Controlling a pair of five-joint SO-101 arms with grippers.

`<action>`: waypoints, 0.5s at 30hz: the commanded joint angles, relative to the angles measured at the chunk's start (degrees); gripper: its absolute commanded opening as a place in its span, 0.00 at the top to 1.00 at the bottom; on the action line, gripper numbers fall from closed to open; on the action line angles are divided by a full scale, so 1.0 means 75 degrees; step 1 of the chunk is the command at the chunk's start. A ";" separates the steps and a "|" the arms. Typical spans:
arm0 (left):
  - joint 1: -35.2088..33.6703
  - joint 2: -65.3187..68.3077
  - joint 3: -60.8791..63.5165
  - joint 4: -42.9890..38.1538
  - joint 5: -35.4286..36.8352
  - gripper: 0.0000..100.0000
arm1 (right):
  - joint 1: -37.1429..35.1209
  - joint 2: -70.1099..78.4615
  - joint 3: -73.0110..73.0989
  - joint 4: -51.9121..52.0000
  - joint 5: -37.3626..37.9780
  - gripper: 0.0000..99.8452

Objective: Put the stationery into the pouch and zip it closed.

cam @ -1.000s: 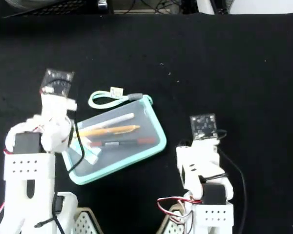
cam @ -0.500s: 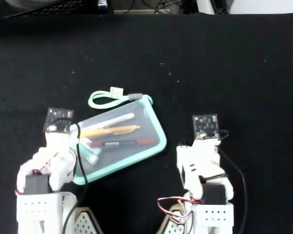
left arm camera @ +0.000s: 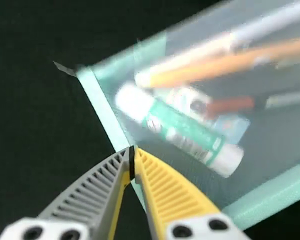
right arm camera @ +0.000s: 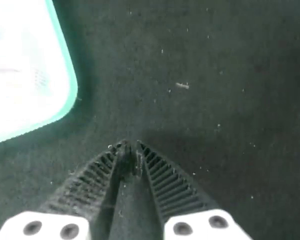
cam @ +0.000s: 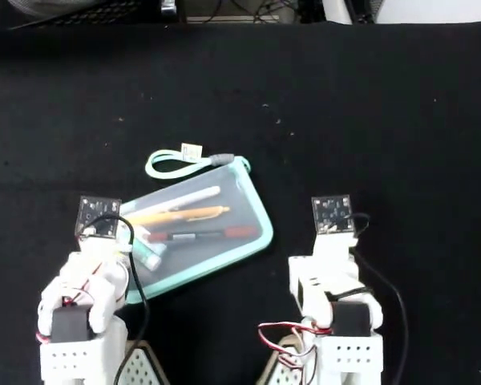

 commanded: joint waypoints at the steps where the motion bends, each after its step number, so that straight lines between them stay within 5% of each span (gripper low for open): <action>1: -0.0064 -0.0035 0.0451 -0.0328 0.0023 0.97 | 0.0082 -0.0486 0.0006 0.0070 -0.0035 0.98; 15: -0.0018 -0.0047 0.0463 -0.0316 0.0059 0.97 | 0.0082 -0.0533 0.0006 0.0082 -0.0023 0.98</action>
